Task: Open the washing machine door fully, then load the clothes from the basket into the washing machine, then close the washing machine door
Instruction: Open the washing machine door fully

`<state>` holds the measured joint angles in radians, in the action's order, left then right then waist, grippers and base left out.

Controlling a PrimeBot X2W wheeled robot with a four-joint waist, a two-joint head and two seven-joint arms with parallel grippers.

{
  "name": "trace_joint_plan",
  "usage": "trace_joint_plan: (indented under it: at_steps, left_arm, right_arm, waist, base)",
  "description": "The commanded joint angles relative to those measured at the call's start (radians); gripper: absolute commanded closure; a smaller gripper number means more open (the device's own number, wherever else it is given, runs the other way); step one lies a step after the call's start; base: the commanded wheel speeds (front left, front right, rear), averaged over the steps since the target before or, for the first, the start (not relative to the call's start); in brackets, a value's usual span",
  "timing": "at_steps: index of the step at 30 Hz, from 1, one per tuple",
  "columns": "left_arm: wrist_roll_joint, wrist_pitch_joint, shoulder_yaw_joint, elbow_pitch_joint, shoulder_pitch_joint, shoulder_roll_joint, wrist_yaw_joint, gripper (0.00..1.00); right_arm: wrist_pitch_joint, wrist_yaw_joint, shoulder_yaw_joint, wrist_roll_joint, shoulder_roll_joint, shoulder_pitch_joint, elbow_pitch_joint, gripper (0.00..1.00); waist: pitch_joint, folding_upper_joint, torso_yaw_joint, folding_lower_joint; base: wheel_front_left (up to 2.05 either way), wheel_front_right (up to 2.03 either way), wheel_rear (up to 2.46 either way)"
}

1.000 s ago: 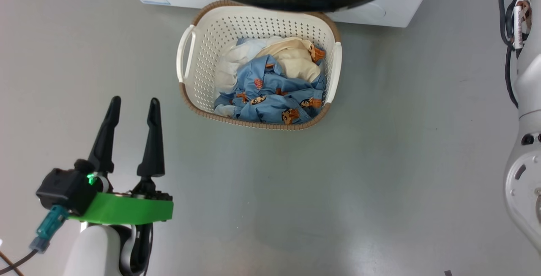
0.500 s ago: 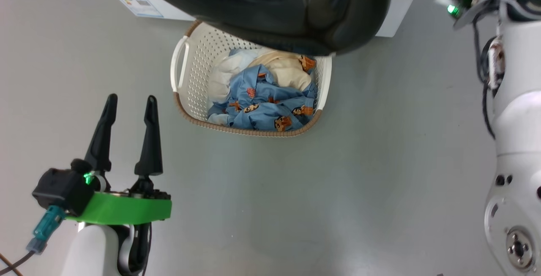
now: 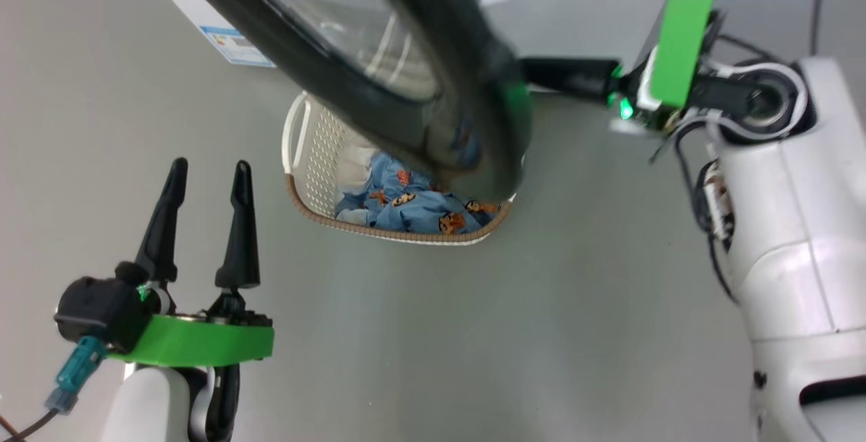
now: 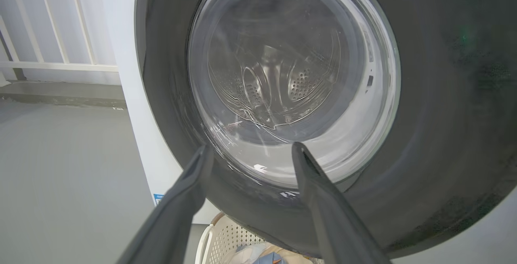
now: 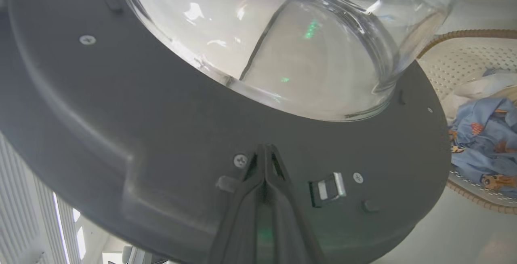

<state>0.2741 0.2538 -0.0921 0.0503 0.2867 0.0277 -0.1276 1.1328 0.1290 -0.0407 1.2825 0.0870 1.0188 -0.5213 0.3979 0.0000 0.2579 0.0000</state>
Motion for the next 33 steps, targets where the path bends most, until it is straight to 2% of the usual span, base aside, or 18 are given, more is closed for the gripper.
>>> trace_joint_plan:
  at_steps: [1, 13, 23, 28, 33]
  left_arm:
    - [-0.013, 0.008, 0.037, -0.026, -0.018, 0.023, -0.003, 0.0]
    - [-0.029, 0.008, 0.043, -0.013, -0.042, 0.023, -0.003, 0.0]
    - [-0.036, 0.008, 0.067, -0.002, -0.056, 0.023, -0.003, 0.0]
    - [-0.035, 0.008, 0.082, 0.005, -0.056, 0.023, -0.003, 0.0]
    - [-0.037, 0.008, 0.092, 0.01, -0.06, 0.023, -0.003, 0.0]
  right_arm:
    - [0.007, 0.002, -0.055, 0.044, -0.037, -0.026, 0.057, 1.0]
    - [-0.071, 0.002, -0.31, 0.2, -0.037, -0.152, 0.145, 1.0]
    - [-0.171, 0.002, -0.454, 0.28, -0.037, -0.177, 0.142, 1.0]
    - [-0.247, 0.002, -0.572, 0.351, -0.037, -0.17, 0.128, 1.0]
    - [-0.303, 0.002, -0.619, 0.402, -0.037, -0.166, 0.124, 1.0]
  waist:
    - [-0.023, 0.0, 0.001, 0.0]
    - [-0.081, 0.0, 0.006, 0.0]
    - [-0.099, 0.0, 0.007, 0.0]
    - [-0.107, 0.0, 0.003, 0.0]
    - [-0.123, 0.0, -0.002, 0.0]
  base:
    - [0.0, 0.0, 0.0]
    - [0.0, 0.0, 0.0]
    - [0.0, 0.0, 0.0]
    - [0.0, 0.0, 0.0]
    - [0.0, 0.0, 0.0]
